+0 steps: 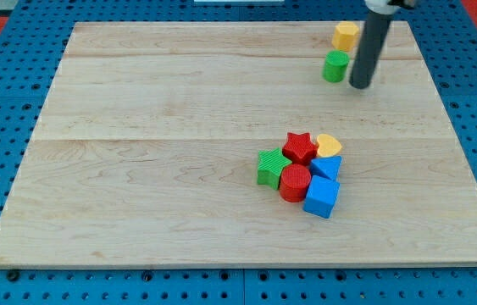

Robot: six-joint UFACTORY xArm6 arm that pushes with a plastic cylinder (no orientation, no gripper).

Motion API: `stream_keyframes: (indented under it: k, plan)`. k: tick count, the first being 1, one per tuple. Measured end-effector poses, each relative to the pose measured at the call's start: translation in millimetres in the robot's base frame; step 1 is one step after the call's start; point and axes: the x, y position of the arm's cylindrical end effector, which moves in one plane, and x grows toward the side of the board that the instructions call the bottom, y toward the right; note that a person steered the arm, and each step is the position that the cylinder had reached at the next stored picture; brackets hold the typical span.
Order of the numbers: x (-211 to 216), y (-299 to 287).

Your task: Separate the heart from the group of the blocks

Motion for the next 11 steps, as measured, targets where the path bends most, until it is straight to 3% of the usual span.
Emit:
stream_keyframes:
  k: [1,2,3,4,6,8,9,10,11]
  plan:
    - [111.1,1.9]
    - [157.5,-30.6]
    - [140.8,-109.4]
    - [95.7,-108.8]
    - [106.9,-38.3]
    - [46.7,-20.0]
    - [39.4,-23.5]
    - [-5.1,-73.6]
    - [-23.3,-111.0]
